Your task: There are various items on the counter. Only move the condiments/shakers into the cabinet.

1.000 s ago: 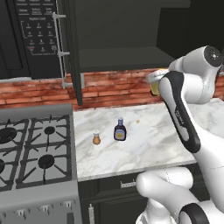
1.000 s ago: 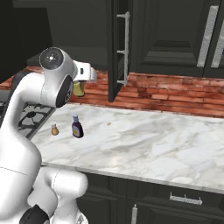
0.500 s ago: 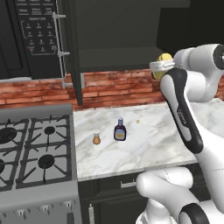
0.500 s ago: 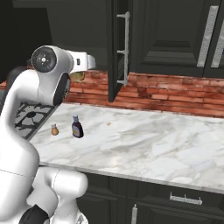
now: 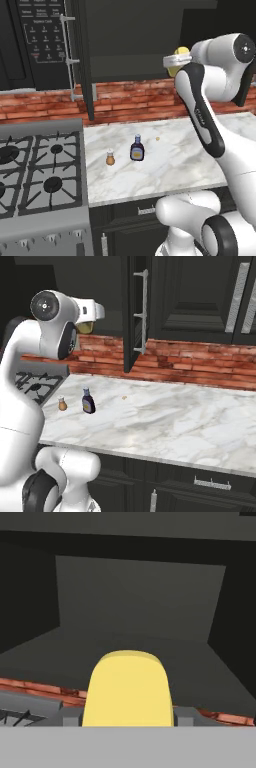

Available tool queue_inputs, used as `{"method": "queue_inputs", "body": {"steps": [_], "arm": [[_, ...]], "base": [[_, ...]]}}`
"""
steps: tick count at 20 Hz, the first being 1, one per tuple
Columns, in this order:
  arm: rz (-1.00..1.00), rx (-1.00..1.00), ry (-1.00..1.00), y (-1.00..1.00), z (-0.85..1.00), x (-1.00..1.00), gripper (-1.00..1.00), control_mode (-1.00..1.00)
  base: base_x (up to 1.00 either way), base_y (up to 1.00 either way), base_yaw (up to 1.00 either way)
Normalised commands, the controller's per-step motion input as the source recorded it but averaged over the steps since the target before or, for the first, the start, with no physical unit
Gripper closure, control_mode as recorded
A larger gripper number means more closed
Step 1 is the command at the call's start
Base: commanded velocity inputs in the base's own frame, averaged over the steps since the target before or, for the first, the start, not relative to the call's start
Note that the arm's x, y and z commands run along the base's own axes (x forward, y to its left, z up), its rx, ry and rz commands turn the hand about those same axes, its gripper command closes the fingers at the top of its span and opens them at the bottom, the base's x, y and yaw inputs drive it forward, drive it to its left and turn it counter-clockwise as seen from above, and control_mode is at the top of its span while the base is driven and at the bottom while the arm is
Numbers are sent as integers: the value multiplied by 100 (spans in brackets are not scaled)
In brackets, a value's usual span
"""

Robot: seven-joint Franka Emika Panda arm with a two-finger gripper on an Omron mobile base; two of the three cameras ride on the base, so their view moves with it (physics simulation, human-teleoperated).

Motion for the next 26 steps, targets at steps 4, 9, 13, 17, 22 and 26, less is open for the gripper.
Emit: {"method": "queue_inputs", "body": {"steps": [4,9,13,17,22,26], "arm": [[-10,1,0,1,0,15,100,-100],[-3,2,-1,-1,0,3,100,-100],[0,0,0,-2,0,32,100,-100],[0,0,0,-5,0,49,100,-100],[0,0,0,-5,0,64,100,-100],[0,0,0,-2,0,66,100,-100]], "base": [[0,0,0],[0,0,0],[0,0,0],[0,0,0],[0,0,0],[0,0,0]]}}
